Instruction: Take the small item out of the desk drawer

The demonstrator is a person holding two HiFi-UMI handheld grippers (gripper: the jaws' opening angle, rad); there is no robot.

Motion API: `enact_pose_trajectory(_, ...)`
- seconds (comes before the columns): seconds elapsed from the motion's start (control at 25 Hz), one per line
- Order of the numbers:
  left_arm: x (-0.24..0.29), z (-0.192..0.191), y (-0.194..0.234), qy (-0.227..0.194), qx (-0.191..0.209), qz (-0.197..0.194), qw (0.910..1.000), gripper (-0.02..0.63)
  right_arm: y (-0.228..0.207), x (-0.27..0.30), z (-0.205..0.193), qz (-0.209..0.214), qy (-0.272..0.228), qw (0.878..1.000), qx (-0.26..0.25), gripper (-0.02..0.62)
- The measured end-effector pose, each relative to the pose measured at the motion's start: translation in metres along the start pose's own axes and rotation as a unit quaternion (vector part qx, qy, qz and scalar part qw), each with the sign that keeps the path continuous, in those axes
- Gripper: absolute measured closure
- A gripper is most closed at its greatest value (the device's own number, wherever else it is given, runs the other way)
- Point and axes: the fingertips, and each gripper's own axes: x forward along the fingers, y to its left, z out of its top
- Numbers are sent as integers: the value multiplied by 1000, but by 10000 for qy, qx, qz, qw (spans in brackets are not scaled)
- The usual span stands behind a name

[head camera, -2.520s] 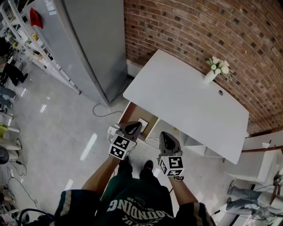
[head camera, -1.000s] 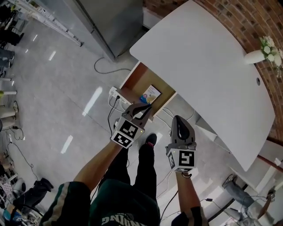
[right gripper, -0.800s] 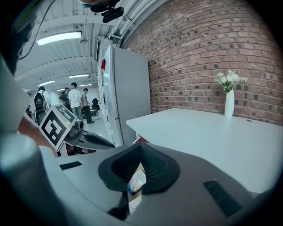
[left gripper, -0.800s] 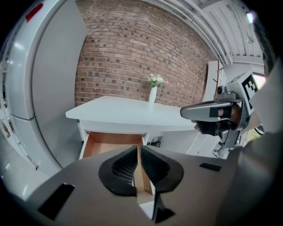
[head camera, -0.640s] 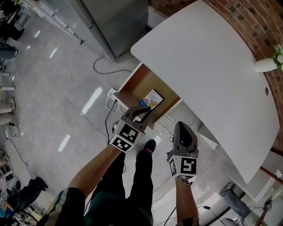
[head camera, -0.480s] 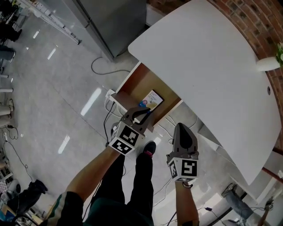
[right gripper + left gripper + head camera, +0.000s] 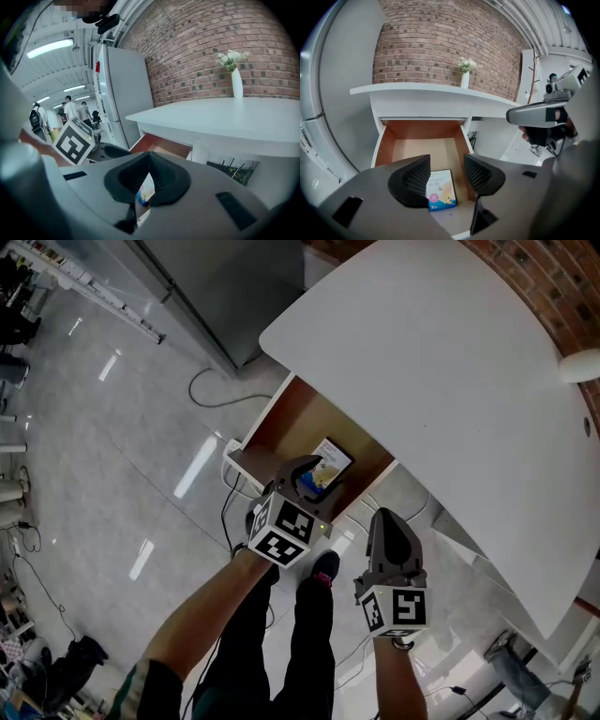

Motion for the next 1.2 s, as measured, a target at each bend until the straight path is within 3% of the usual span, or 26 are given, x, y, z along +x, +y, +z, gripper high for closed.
enact_pose_trajectory(0.16,21,-8,13,314,-148,170,9993,298,-3,1,-8,-70,90,9999,107,571)
enact_pose_trajectory(0.4,49,-24,17,700,-168,167,9973,211,0,-1,-24,-104,235,9994,249,572)
enact_pose_trajectory(0.88,104,-61,29,1422,-652,408,9868,167,-10,-3,-39,-114,442,9982,380,571)
enact_pose_trajectory(1.2,128,-81,35,1816,-757,537,9790,138,-18,1,-47,-211,562,9970,485,572)
